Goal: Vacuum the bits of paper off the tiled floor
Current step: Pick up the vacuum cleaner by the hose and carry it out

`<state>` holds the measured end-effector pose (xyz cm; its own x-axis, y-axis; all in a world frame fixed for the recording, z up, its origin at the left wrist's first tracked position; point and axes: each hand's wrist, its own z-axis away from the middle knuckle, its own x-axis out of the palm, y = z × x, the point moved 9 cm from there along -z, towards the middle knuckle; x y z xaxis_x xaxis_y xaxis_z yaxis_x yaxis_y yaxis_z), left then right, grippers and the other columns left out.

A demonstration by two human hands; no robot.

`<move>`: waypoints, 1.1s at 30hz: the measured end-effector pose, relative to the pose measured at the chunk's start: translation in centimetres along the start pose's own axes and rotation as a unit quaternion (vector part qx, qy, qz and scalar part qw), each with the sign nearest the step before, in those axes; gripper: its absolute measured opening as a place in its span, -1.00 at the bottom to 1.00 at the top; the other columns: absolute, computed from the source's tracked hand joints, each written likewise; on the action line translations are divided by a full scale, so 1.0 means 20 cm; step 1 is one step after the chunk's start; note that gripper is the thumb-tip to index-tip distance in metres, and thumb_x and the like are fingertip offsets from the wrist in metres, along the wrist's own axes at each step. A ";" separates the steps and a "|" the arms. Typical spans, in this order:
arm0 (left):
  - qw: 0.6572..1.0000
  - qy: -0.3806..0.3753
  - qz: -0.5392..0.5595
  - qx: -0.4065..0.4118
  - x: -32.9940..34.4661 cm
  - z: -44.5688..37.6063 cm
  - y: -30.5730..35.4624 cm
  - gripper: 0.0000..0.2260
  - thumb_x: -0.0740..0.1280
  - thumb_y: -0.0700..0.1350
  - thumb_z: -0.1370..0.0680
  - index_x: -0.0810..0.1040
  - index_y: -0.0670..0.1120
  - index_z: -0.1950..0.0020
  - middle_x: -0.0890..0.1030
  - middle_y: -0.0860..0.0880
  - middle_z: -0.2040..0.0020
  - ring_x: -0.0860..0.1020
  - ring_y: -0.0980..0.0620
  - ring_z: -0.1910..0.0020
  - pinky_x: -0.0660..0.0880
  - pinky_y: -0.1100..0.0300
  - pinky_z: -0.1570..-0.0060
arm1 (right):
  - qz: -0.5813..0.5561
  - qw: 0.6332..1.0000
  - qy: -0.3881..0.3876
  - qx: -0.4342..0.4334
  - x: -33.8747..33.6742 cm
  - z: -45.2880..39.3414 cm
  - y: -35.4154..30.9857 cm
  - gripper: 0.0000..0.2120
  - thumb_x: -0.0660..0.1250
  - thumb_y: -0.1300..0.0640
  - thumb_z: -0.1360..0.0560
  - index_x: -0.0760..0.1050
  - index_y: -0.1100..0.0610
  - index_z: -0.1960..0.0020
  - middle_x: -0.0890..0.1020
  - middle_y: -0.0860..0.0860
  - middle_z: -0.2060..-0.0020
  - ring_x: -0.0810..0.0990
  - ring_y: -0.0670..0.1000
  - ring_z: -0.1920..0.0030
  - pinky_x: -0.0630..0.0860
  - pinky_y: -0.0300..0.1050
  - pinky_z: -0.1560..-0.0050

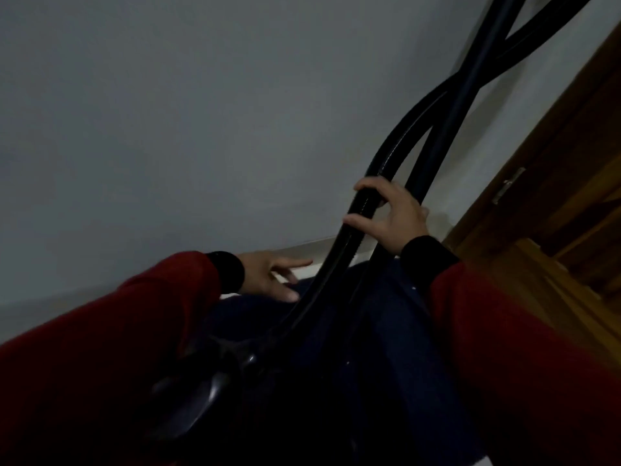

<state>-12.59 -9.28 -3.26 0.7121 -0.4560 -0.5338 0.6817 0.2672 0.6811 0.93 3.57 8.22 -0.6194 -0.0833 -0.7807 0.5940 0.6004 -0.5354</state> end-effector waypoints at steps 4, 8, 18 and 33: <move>0.992 -0.087 -0.057 -0.067 0.11 0.31 -0.33 -0.36 0.48 0.24 -0.26 0.23 0.46 -0.23 0.47 0.13 -0.11 0.44 0.13 -0.06 0.28 0.28 -0.17 | 0.033 0.999 -0.016 0.002 0.01 0.01 -0.08 -0.55 0.49 -0.13 -0.33 0.48 -0.22 -0.19 0.54 -0.04 -0.12 0.50 -0.02 -0.12 0.22 0.10 -0.24; 0.987 -0.126 0.008 -0.102 0.20 0.51 -0.52 -0.27 0.49 0.38 0.00 0.26 0.54 -0.10 0.53 0.13 0.04 0.52 0.14 -0.01 0.43 0.33 -0.07 | 0.034 0.999 -0.030 0.014 0.02 0.02 -0.11 -0.50 0.48 -0.13 -0.34 0.44 -0.29 -0.25 0.52 0.00 -0.22 0.49 0.01 -0.18 0.27 0.20 -0.33; 0.976 -0.083 0.184 -0.076 0.26 0.59 -0.51 -0.39 0.26 -0.21 -0.57 0.07 0.25 -0.45 0.49 -0.12 0.28 0.49 0.11 0.46 0.52 0.22 0.34 | 0.018 0.999 0.001 0.037 -0.02 -0.01 -0.15 -0.68 0.39 -0.34 -0.17 0.37 -0.47 0.13 0.58 0.01 -0.10 0.54 0.05 -0.12 0.43 0.24 -0.24; 0.992 -0.036 0.094 -0.075 -0.20 1.26 0.46 -0.46 0.23 -0.11 -0.59 0.11 0.18 -0.50 0.50 0.06 0.31 0.46 0.18 0.40 0.42 0.52 0.42 | 0.098 0.987 0.003 0.128 -1.04 -0.03 -0.85 -0.66 0.42 -0.11 -0.34 0.51 -0.08 -0.08 0.48 0.13 -0.17 0.51 0.09 -0.15 0.33 0.06 -0.27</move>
<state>-13.41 -26.40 17.75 0.8186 -0.4438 -0.3645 0.5595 0.4731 0.6805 3.43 -4.47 33.69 -0.4830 0.0194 -0.8754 0.8119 0.3841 -0.4395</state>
